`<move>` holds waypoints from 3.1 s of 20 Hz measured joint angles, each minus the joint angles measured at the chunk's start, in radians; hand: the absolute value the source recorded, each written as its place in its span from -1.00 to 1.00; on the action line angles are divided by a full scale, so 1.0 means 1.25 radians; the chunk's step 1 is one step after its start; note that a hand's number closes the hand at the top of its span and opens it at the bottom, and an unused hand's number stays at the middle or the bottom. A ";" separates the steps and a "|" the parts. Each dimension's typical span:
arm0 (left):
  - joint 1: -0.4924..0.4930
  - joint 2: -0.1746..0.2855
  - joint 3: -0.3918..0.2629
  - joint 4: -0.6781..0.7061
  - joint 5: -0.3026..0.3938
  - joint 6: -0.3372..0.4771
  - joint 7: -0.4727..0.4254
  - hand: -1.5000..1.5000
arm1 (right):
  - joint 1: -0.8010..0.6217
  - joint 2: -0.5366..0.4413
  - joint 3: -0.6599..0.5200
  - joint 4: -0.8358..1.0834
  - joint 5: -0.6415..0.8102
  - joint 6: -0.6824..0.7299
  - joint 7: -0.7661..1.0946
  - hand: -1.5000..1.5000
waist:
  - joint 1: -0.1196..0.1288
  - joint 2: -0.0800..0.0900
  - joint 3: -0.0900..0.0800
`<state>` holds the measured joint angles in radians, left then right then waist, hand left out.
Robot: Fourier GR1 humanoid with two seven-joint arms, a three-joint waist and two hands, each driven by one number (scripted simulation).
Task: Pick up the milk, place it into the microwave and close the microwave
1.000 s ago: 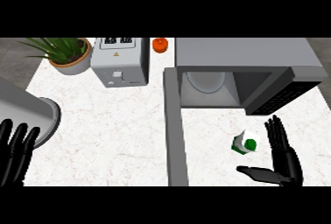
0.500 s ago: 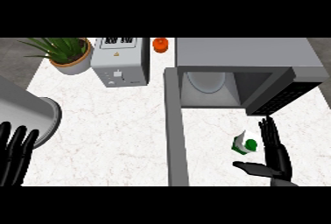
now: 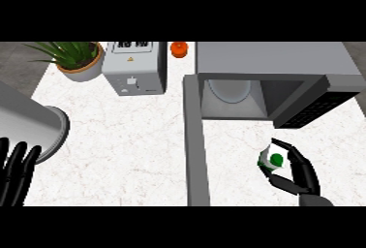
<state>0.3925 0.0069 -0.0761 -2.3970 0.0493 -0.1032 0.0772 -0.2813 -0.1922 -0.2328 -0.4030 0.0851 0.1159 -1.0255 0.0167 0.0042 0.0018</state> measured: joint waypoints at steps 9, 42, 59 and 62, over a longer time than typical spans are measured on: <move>0.008 0.001 -0.004 -0.007 -0.002 0.005 0.006 -1.00 | -0.010 0.017 0.035 -0.021 0.011 0.023 -0.028 1.00 | -0.003 -0.003 -0.001; 0.035 0.028 0.148 0.041 0.117 -0.068 -0.024 -1.00 | -0.082 0.148 0.237 -0.486 0.031 -0.318 0.424 1.00 | -0.002 -0.003 -0.002; -0.020 0.031 0.146 0.088 0.122 -0.093 -0.026 -1.00 | -0.494 0.017 0.056 0.040 0.080 -0.510 0.392 1.00 | 0.038 0.018 0.000; -0.024 0.031 0.141 0.096 0.109 -0.095 -0.030 -1.00 | -0.520 0.003 0.050 0.072 0.100 -0.590 0.372 1.00 | 0.046 0.021 0.000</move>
<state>0.3631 0.0455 0.1007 -2.2767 0.1850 -0.2223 0.0394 -0.9308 -0.1887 -0.1704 -0.3130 0.2097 -0.6220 -0.5600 0.0747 0.0305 0.0024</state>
